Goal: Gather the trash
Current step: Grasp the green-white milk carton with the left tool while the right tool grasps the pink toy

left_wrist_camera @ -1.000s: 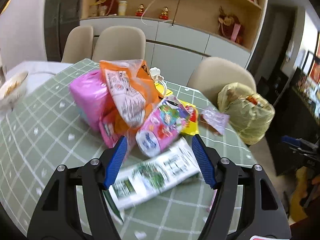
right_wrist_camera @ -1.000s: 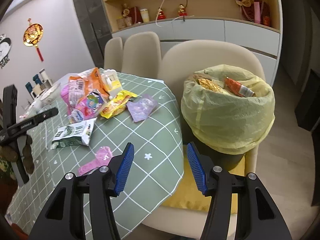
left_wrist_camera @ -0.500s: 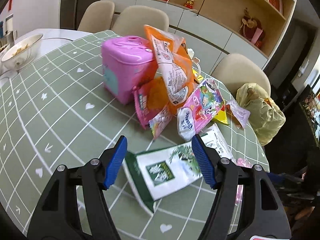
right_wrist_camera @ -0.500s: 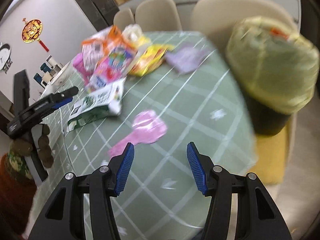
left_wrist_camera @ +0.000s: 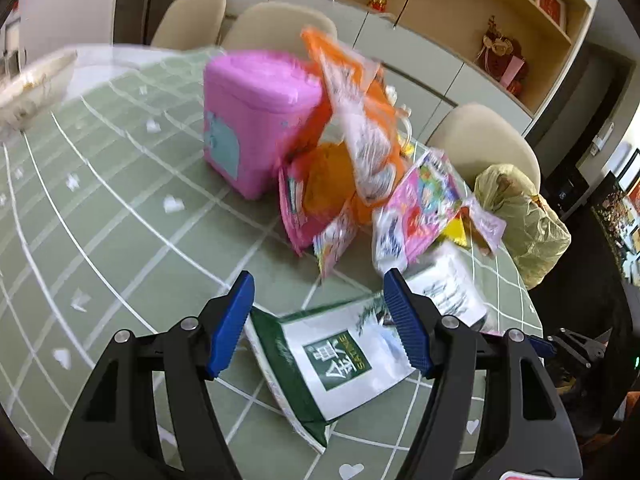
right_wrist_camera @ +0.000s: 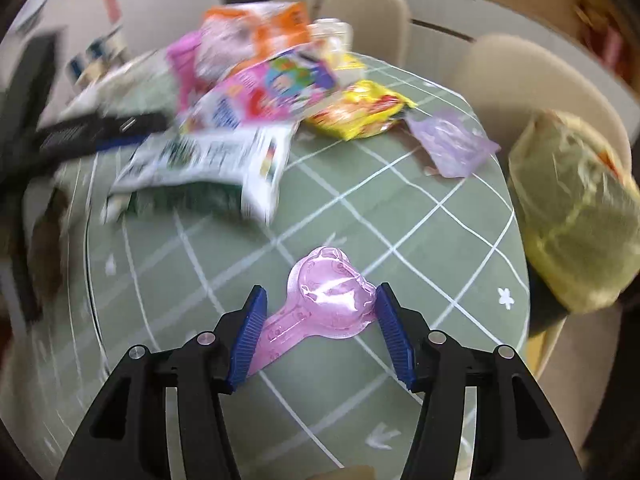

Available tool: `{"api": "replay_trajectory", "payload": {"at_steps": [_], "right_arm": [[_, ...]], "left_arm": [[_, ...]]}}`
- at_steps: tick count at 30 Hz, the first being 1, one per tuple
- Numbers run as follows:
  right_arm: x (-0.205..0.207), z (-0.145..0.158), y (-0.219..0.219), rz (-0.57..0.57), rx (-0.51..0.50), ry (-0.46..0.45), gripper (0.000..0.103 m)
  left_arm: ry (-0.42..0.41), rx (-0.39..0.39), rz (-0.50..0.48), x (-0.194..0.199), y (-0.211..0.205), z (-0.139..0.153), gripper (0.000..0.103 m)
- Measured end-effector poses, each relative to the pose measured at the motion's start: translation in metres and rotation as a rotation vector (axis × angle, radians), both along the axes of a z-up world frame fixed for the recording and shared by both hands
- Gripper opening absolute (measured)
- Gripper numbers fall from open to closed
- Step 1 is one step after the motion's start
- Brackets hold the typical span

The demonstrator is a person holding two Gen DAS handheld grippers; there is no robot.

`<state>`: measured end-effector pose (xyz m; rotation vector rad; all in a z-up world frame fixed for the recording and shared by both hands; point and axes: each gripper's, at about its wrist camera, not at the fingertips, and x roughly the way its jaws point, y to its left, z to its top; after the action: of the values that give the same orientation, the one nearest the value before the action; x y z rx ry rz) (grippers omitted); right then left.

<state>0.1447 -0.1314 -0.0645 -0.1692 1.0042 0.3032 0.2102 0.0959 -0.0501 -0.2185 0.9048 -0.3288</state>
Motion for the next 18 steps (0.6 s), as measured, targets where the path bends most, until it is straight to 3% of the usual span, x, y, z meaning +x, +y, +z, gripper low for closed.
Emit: {"api": "replay_trajectory", "payload": {"at_steps": [6, 10, 13, 18], "right_arm": [[-0.008, 0.002, -0.024, 0.1, 0.02, 0.055, 0.054], [-0.015, 0.006, -0.047, 0.002, 0.149, 0.06, 0.054], [-0.022, 0.01, -0.058, -0.084, 0.23, 0.044, 0.054], [-0.021, 0.006, -0.041, -0.119, 0.205, 0.047, 0.054]], "left_arm": [[0.062, -0.077, -0.111, -0.028, -0.01, 0.0, 0.064], [0.078, -0.102, -0.201, -0.054, -0.022, 0.006, 0.064], [0.05, -0.089, -0.234, -0.071, -0.028, 0.017, 0.064], [-0.025, -0.006, -0.224, -0.077, -0.037, 0.034, 0.065]]}}
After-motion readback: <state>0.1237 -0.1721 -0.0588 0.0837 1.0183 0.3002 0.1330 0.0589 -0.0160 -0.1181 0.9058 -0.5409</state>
